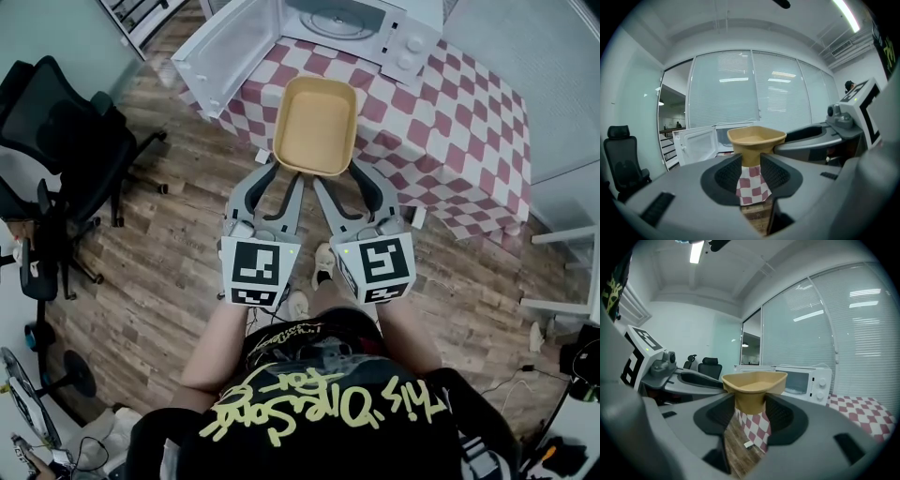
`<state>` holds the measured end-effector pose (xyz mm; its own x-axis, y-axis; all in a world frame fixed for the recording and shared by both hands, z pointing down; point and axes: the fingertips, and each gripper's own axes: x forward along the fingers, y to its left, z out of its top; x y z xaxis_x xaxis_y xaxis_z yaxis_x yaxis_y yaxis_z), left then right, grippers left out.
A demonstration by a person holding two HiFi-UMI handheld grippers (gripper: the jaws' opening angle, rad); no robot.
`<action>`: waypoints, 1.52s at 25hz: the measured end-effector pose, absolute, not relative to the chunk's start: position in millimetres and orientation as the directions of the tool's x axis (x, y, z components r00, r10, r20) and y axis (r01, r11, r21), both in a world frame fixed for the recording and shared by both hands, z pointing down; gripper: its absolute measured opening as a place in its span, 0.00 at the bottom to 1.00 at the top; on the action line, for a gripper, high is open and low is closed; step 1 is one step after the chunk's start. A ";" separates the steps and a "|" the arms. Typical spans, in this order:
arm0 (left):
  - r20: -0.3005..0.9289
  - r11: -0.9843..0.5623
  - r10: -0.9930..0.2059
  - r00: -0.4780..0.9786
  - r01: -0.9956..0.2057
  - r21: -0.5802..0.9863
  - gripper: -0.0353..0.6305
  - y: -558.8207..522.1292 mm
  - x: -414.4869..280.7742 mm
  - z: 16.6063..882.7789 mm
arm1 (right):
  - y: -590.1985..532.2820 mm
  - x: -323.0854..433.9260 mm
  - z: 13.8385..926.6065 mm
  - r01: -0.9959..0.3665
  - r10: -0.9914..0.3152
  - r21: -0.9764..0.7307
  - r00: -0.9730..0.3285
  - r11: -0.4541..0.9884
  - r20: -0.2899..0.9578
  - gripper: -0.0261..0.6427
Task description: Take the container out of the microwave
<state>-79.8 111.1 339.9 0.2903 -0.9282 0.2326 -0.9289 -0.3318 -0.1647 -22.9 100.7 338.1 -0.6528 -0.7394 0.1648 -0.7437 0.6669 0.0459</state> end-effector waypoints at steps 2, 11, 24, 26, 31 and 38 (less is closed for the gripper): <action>0.232 -0.335 -0.927 0.294 -0.928 -0.165 0.24 116.4 -80.4 339.9 | 106.1 -23.5 338.0 -0.746 -0.741 0.045 -0.651 0.665 0.164 0.35; 0.223 -0.346 -0.925 0.307 -0.924 -0.163 0.24 138.9 -78.1 339.8 | 128.8 -21.0 337.5 -0.750 -0.747 0.054 -0.646 0.660 0.155 0.35; 0.214 -0.314 -0.937 0.276 -0.934 -0.172 0.24 144.9 -75.2 336.4 | 133.7 -18.6 333.4 -0.729 -0.731 0.076 -0.666 0.680 0.150 0.35; 0.215 -0.313 -0.937 0.275 -0.935 -0.168 0.24 144.8 -74.9 337.2 | 133.4 -18.0 333.8 -0.727 -0.729 0.077 -0.667 0.682 0.153 0.35; 0.216 -0.315 -0.936 0.276 -0.934 -0.168 0.24 146.8 -74.2 337.0 | 135.5 -17.4 333.7 -0.728 -0.729 0.076 -0.667 0.682 0.152 0.35; 0.216 -0.320 -0.935 0.282 -0.932 -0.169 0.24 151.1 -74.7 337.9 | 140.3 -17.9 334.0 -0.731 -0.733 0.078 -0.663 0.678 0.152 0.35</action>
